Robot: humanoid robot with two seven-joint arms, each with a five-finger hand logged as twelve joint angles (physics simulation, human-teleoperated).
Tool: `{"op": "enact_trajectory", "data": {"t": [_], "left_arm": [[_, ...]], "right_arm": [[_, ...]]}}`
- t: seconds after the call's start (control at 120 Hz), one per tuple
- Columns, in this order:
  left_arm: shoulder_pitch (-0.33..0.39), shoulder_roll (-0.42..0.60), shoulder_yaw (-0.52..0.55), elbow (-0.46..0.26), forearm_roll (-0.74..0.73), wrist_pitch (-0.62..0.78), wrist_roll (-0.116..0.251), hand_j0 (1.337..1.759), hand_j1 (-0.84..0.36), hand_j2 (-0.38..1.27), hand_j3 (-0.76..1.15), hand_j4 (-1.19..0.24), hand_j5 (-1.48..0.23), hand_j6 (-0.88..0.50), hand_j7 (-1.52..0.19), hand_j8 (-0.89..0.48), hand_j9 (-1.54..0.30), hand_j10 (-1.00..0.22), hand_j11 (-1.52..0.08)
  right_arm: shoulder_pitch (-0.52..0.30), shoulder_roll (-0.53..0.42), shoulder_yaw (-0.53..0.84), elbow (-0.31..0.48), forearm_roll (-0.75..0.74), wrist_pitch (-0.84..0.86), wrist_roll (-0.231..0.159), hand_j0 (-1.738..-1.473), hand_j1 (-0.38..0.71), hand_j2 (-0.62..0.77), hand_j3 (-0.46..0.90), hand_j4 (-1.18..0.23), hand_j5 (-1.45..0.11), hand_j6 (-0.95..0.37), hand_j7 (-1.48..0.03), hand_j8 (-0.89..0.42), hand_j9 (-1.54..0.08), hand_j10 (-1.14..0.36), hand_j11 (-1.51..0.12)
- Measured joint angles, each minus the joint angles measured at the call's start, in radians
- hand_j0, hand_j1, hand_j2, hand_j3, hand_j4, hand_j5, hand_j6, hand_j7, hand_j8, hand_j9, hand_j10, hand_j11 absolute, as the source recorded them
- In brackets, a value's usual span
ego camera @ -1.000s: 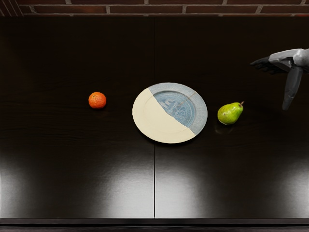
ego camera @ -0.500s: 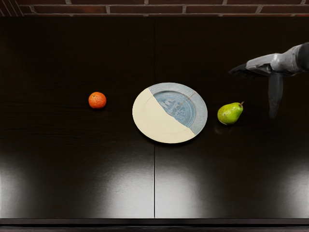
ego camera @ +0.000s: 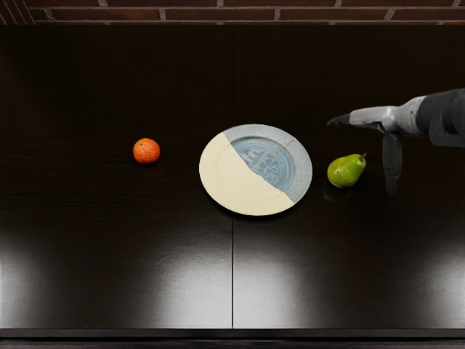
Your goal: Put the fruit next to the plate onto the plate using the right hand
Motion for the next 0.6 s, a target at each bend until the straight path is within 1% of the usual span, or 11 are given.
{"op": "enact_trajectory", "data": {"t": [0.125,0.417,0.6], "left_arm": [[0.0,0.0,0.0,0.0,0.0,0.0,0.0,1.658,0.33,0.0,0.0,-0.02,-0.02,-0.02,-0.02,-0.02,-0.02,-0.02,-0.02],[0.0,0.0,0.0,0.0,0.0,0.0,0.0,1.658,0.33,0.0,0.0,-0.02,-0.02,-0.02,-0.02,-0.02,-0.02,-0.02,-0.02],[-0.001,0.0,0.0,0.0,0.0,0.0,0.0,1.658,0.33,0.0,0.0,-0.02,-0.02,-0.02,-0.02,-0.02,-0.02,-0.02,-0.02]], "right_arm": [[-0.031,0.026,-0.001,0.001,-0.04,-0.059,0.0,-1.658,-0.35,0.0,0.0,0.0,0.0,-0.01,0.0,-0.01,0.0,0.0,0.0],[-0.091,0.062,-0.003,0.0,-0.073,-0.164,0.0,-1.658,-0.35,0.0,0.0,0.0,0.0,-0.01,0.0,-0.01,0.0,0.0,0.0],[-0.132,0.117,-0.005,-0.003,-0.173,-0.227,0.0,-1.658,-0.35,0.0,0.0,0.0,0.0,-0.01,0.0,-0.01,0.0,0.0,0.0]]}}
